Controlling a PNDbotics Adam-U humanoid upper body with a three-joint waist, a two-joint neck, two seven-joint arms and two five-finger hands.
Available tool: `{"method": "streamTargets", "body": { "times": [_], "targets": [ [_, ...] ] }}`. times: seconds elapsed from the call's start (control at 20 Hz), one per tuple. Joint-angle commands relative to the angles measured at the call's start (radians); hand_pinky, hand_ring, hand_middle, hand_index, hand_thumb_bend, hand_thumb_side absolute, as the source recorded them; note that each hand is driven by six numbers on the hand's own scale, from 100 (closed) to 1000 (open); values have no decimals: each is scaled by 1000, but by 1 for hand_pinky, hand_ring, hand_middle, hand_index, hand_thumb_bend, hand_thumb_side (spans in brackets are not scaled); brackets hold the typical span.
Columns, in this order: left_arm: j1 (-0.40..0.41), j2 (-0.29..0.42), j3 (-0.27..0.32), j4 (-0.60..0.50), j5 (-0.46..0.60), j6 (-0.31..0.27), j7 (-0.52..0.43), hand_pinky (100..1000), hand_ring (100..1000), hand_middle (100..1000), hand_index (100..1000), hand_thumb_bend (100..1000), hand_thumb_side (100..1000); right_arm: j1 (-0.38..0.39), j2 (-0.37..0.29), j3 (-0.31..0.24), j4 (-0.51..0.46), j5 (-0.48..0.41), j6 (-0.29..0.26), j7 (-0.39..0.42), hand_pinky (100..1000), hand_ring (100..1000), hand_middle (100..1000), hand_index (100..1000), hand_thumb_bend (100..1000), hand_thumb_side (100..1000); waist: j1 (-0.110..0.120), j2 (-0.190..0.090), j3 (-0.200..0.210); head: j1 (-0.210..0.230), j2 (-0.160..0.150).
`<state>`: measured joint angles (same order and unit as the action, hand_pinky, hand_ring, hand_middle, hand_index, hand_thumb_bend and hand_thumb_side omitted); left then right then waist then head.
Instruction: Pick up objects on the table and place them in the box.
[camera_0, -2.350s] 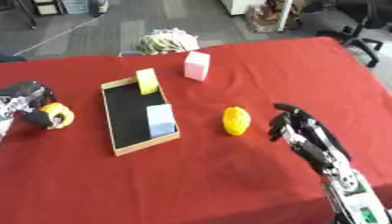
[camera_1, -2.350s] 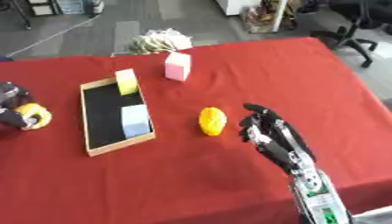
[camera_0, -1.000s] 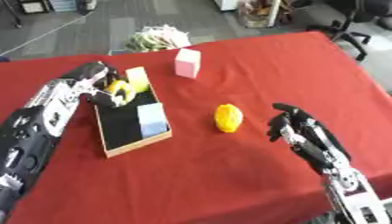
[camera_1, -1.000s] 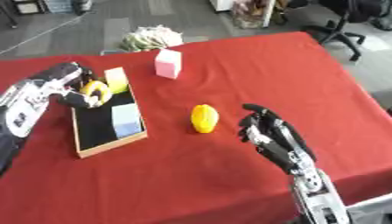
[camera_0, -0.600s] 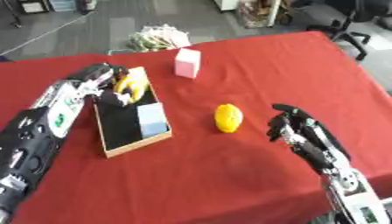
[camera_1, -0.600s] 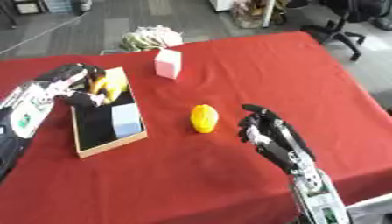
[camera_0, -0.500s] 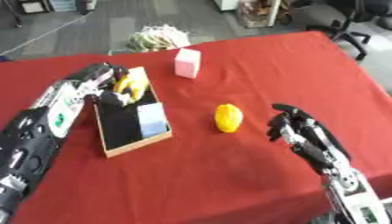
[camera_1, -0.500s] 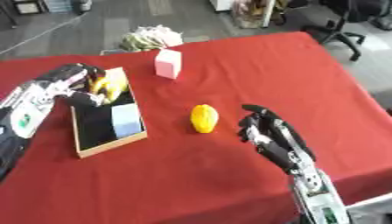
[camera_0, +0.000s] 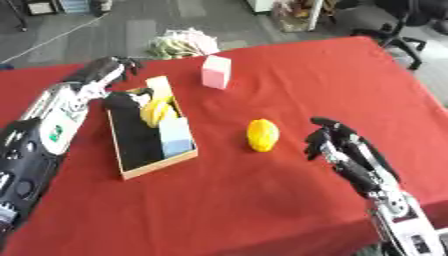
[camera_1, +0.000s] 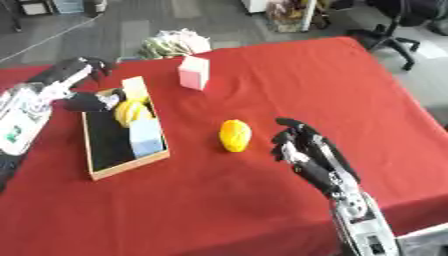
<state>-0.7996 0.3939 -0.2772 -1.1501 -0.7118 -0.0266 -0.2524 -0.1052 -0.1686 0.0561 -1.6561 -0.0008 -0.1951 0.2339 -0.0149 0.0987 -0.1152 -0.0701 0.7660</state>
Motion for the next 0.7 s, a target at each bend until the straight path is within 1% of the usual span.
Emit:
{"method": "streamTargets", "body": {
  "times": [0.05, 0.2, 0.35, 0.45, 0.5, 0.55, 0.65, 0.7],
  "targets": [
    [33, 92, 36, -187, 176, 0, 58, 815, 698, 706, 893, 100, 468, -47, -52, -17, -19, 10, -10, -7, 510, 556, 574, 856, 100, 428, -1, 2, 11, -8, 4],
    [126, 165, 74, -371, 373, -9, 126, 806, 684, 687, 884, 100, 450, -111, -111, -20, -13, 24, -19, -11, 514, 558, 577, 859, 100, 416, 3, -1, 31, -15, 4],
    [240, 214, 115, -532, 513, -9, 183, 796, 668, 667, 875, 100, 448, -182, -192, -3, 17, 58, -36, 6, 525, 567, 594, 869, 100, 361, 3, -8, 55, -17, 4],
    [321, 227, 139, -624, 574, 2, 210, 792, 661, 659, 871, 100, 492, -227, -243, 15, 51, 90, -56, 24, 540, 581, 615, 876, 100, 309, 4, -10, 67, -15, 4],
    [359, 226, 149, -660, 595, 8, 219, 792, 660, 658, 871, 100, 497, -249, -267, 27, 70, 108, -69, 36, 543, 583, 618, 877, 100, 305, 3, -11, 72, -15, 4],
    [396, 220, 159, -687, 614, 20, 229, 787, 651, 647, 867, 100, 544, -272, -292, 41, 90, 132, -84, 51, 570, 612, 655, 895, 100, 257, 2, -12, 76, -14, 4],
    [464, 203, 176, -730, 641, 30, 252, 783, 643, 638, 863, 100, 583, -326, -340, 71, 134, 191, -121, 91, 603, 661, 702, 914, 100, 224, 0, -14, 84, -15, 4],
    [495, 189, 182, -742, 649, 35, 263, 781, 640, 635, 860, 100, 586, -354, -364, 88, 161, 223, -142, 115, 616, 679, 719, 922, 100, 216, -1, -16, 88, -16, 4]
  ]
}}
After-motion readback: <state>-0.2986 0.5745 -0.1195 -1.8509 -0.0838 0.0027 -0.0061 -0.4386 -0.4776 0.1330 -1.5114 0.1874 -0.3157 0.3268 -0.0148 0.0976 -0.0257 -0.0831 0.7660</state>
